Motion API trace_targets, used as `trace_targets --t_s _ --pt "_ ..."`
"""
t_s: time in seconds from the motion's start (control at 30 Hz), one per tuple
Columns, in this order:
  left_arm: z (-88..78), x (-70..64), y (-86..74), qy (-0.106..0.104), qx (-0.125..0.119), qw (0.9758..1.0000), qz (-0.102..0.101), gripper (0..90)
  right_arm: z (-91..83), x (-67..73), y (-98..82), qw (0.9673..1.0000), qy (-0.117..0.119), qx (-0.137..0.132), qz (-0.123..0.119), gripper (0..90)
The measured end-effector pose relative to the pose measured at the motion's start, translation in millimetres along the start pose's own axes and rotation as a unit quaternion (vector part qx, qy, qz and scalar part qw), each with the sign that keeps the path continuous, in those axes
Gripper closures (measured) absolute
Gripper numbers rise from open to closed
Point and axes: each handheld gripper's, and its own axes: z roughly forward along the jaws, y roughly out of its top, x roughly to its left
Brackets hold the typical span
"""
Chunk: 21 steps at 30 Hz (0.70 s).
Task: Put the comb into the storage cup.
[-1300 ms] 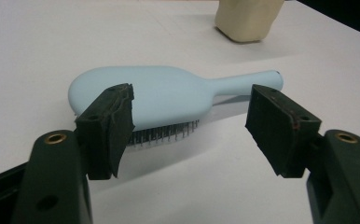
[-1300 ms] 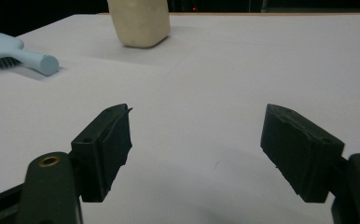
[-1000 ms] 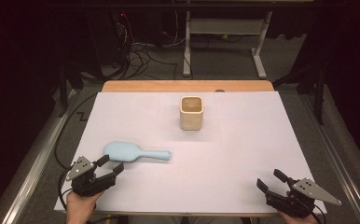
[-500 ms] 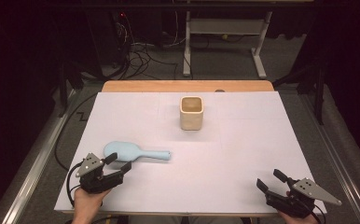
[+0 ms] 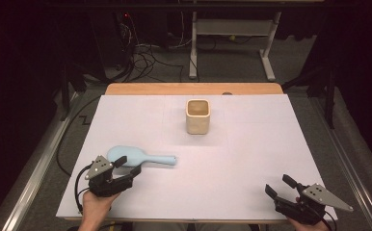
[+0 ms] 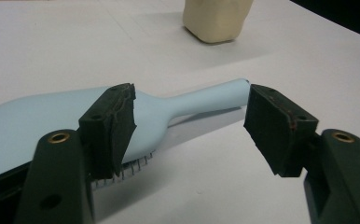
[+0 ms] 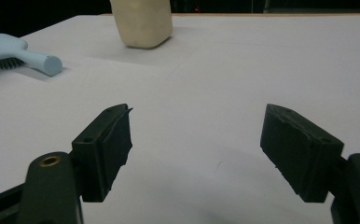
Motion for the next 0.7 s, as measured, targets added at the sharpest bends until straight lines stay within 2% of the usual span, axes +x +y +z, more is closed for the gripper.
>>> trace_targets --t_s 0.4,0.7 --pt "7.7 -1.8 4.7 -0.004 0.004 1.0 0.004 34.1 -0.2 0.1 0.1 1.0 0.001 0.0 -0.002 25.3" --pt "19.2 -5.3 10.7 -0.011 0.012 0.9998 0.015 34.7 -0.1 0.2 0.1 1.0 0.002 0.001 -0.001 25.3"
